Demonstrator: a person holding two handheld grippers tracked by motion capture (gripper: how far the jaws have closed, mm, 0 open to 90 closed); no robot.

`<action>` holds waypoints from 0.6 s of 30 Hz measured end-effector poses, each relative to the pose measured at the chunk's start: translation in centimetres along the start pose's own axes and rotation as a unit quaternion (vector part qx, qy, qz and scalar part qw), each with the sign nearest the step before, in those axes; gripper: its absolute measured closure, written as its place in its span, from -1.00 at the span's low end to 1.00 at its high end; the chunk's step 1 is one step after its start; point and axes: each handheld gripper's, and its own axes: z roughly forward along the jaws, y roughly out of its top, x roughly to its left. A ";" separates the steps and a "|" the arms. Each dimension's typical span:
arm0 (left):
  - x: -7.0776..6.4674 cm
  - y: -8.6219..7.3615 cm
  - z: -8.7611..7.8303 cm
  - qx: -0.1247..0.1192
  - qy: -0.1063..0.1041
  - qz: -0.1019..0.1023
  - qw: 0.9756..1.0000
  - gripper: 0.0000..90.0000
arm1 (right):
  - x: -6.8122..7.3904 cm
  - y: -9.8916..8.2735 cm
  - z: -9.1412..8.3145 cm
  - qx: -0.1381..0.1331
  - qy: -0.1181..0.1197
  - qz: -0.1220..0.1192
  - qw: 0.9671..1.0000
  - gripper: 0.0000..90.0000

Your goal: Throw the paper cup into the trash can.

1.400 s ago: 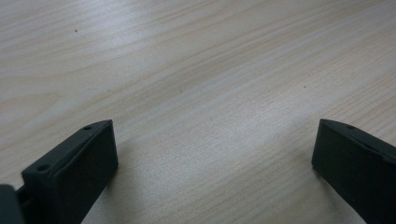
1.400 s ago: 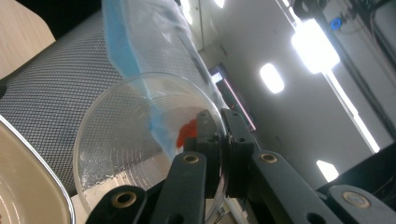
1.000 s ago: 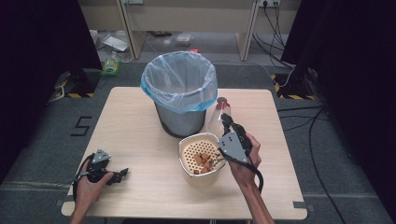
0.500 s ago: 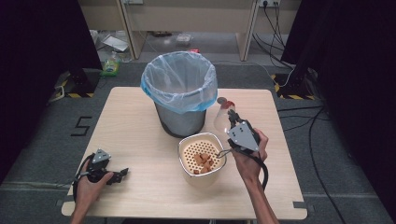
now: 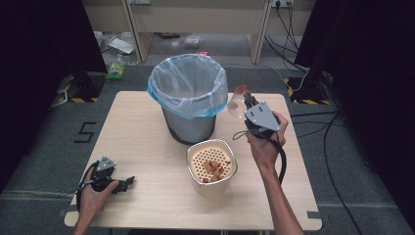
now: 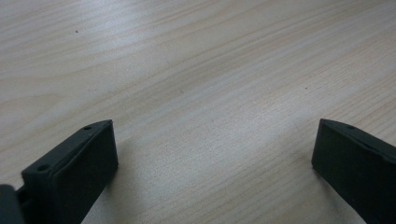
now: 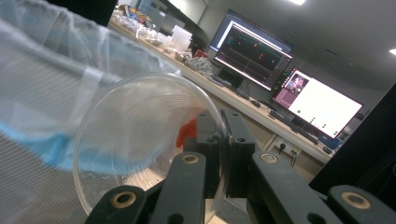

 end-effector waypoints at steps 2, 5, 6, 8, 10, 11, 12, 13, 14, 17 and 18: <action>0.0 0.0 0.0 0.000 0.000 0.000 1.000 -1.00 | -0.5 0.7 0.4 0.000 -0.002 0.002 1.000 0.93; 0.0 0.0 0.0 0.000 0.000 0.000 1.000 -1.00 | -1.3 1.9 0.9 -0.001 -0.004 0.002 1.000 0.93; 0.0 0.0 0.0 0.000 0.000 0.000 1.000 -1.00 | -1.5 2.3 1.2 -0.001 -0.006 0.000 1.000 0.93; 0.0 0.0 0.0 0.000 0.000 0.000 1.000 -1.00 | -1.9 3.2 1.6 -0.002 -0.007 -0.003 1.000 0.93; 0.0 0.0 0.0 0.000 0.000 0.000 1.000 -1.00 | -2.2 4.2 2.0 -0.006 -0.009 -0.006 1.000 0.93; 0.0 0.0 0.0 0.000 0.000 0.000 1.000 -1.00 | -2.3 4.7 2.2 -0.010 -0.008 -0.006 1.000 0.93; 0.0 0.0 0.0 -0.001 0.000 0.000 1.000 -1.00 | -2.4 5.3 2.5 -0.012 -0.004 -0.004 1.000 0.93; 0.0 0.0 0.0 0.000 0.000 0.000 1.000 -1.00 | -2.3 5.8 2.7 -0.014 -0.002 -0.006 1.000 0.93; 0.0 0.0 0.0 -0.001 0.000 0.000 1.000 -1.00 | -2.2 6.3 3.1 -0.012 0.000 -0.011 1.000 0.93; 0.0 0.0 0.0 -0.001 0.000 0.000 1.000 -1.00 | -1.8 7.2 3.8 -0.013 0.011 -0.009 1.000 0.93; 0.0 0.0 0.0 -0.001 0.000 0.000 1.000 -1.00 | -1.2 8.0 4.7 -0.016 0.022 -0.008 1.000 0.93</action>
